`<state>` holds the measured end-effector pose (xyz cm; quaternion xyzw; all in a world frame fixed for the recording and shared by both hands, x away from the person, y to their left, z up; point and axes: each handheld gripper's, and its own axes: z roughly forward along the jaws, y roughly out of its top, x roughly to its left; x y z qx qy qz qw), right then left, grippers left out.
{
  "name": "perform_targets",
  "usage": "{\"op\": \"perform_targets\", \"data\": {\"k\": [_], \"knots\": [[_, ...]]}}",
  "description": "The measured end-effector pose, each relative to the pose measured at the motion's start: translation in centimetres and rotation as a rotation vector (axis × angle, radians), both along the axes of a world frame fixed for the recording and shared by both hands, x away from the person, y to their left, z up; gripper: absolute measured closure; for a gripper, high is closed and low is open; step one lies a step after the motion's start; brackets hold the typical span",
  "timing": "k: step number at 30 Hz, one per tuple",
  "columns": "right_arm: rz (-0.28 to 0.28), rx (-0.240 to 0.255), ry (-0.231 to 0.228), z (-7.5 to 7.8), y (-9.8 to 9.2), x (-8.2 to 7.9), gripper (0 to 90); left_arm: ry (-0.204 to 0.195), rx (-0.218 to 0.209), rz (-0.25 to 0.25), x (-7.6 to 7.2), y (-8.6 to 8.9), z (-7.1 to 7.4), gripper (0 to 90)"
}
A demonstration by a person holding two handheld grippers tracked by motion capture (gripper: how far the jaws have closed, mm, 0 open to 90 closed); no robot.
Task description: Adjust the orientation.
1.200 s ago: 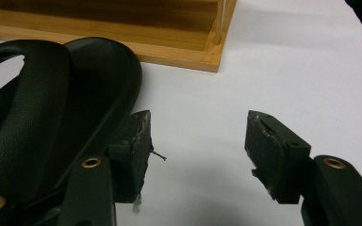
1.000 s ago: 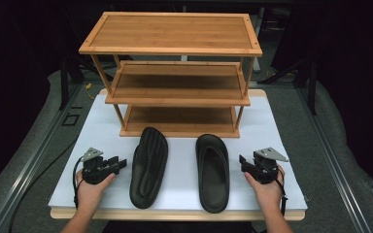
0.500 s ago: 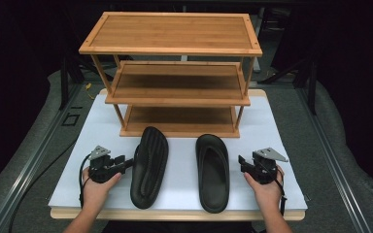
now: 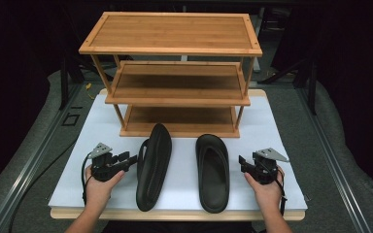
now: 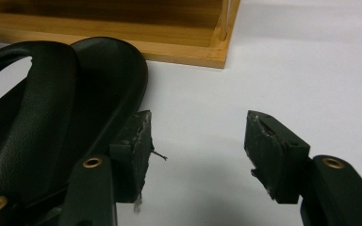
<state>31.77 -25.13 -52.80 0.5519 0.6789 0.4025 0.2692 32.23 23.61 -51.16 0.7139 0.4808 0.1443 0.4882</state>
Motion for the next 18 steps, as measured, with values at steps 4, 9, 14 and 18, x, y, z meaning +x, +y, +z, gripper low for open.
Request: {"op": "perform_targets", "data": {"k": [4,9,14,18], "knots": [[-0.001,0.001,0.003,0.0,0.0,0.1,41.8,-0.001,-0.017,-0.007,-0.1,-0.2,0.2,55.1],[-0.002,0.004,0.004,0.0,0.0,0.0,41.8,-0.006,-0.049,-0.018,-0.1,-0.6,0.6,54.8],[-0.004,0.007,0.004,0.0,-0.1,0.0,41.9,-0.015,-0.056,-0.032,-0.1,-1.3,0.9,54.6],[-0.003,0.01,0.003,0.0,-0.1,0.0,41.9,-0.034,-0.01,-0.058,-0.4,-2.3,1.1,53.7]]}}
